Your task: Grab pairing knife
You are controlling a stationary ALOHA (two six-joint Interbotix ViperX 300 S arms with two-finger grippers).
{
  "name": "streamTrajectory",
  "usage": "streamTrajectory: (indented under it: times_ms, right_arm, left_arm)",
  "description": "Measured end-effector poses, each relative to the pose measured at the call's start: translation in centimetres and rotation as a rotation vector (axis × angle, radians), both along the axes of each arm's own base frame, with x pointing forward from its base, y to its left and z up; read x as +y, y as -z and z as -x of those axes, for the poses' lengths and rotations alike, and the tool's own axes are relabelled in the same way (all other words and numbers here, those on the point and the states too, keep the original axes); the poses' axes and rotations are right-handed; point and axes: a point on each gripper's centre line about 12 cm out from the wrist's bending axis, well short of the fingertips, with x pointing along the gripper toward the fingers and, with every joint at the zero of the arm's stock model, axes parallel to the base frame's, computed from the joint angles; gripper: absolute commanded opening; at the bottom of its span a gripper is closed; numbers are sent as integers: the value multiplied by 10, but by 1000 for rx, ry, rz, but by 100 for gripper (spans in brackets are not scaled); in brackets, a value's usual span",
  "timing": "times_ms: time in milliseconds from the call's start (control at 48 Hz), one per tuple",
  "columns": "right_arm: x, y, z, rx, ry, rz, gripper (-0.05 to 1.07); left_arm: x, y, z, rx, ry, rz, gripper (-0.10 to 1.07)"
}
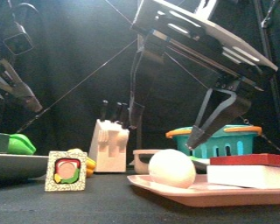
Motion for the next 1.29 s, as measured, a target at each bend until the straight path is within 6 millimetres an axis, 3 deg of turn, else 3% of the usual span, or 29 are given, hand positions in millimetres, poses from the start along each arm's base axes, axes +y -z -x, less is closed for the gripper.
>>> streamTrajectory:
  times_ms: [250,396,562,833,1062,1292]
  right_arm:
    - [-4,-33,3,6,-129,66,103]
    - [-20,-61,2,23,-235,166,103]
    - [-57,-89,2,72,-311,243,103]
    - [-126,-112,5,111,-299,322,103]
    - [-171,-118,10,28,-300,316,103]
    - [-206,-132,32,-122,-304,276,103]
  left_arm:
    - [0,0,0,-1,1,-2,79]
    - [0,0,0,-2,0,-1,79]
    - [0,0,0,-3,-3,3,79]
    - [-6,-2,-1,-21,-7,55,79]
    - [-13,-9,-2,-84,14,51,79]
    - [-6,-27,-8,-230,-27,-3,79]
